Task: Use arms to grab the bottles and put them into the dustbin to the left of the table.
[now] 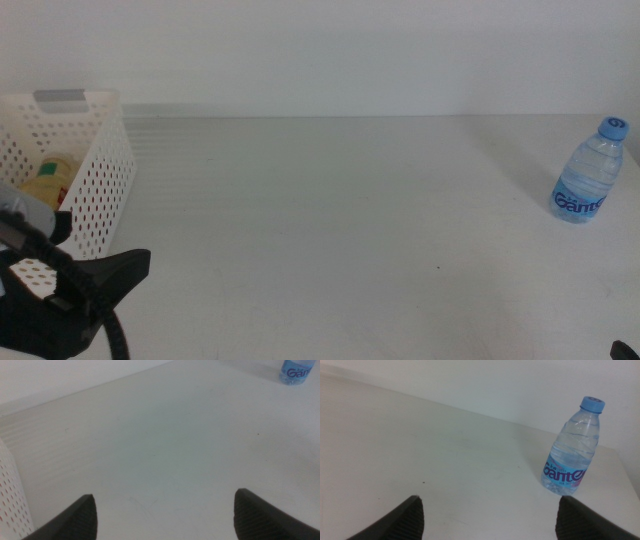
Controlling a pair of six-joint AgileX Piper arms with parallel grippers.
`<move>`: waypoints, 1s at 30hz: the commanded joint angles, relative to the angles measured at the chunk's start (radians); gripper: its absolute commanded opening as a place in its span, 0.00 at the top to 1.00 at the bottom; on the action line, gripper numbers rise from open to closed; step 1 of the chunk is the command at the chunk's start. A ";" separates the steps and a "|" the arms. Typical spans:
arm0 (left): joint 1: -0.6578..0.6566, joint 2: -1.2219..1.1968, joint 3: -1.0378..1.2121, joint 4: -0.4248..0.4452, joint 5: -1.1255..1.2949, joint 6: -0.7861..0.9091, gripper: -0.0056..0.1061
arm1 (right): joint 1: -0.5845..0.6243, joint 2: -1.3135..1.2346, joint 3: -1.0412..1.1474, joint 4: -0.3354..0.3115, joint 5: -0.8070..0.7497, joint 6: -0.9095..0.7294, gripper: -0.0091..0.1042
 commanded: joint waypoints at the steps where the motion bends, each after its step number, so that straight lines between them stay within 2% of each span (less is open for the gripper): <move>1: -0.004 0.001 -0.023 -0.025 -0.067 -0.005 0.14 | -0.004 -0.021 -0.015 -0.020 -0.072 -0.013 0.24; 9: -0.004 0.001 -0.023 -0.025 -0.066 -0.005 0.14 | -0.004 0.200 -0.226 -0.011 -0.002 -0.013 0.24; 18: -0.004 0.001 -0.023 -0.025 -0.066 -0.005 0.14 | -0.004 0.527 -0.483 -0.013 -0.008 -0.008 0.24; 26: -0.004 0.001 -0.023 -0.025 -0.066 -0.005 0.14 | -0.004 0.738 -0.538 -0.024 -0.146 0.019 0.24; 30: -0.004 0.001 -0.023 -0.025 -0.066 -0.005 0.14 | -0.004 0.832 -0.495 0.002 -0.326 0.029 0.24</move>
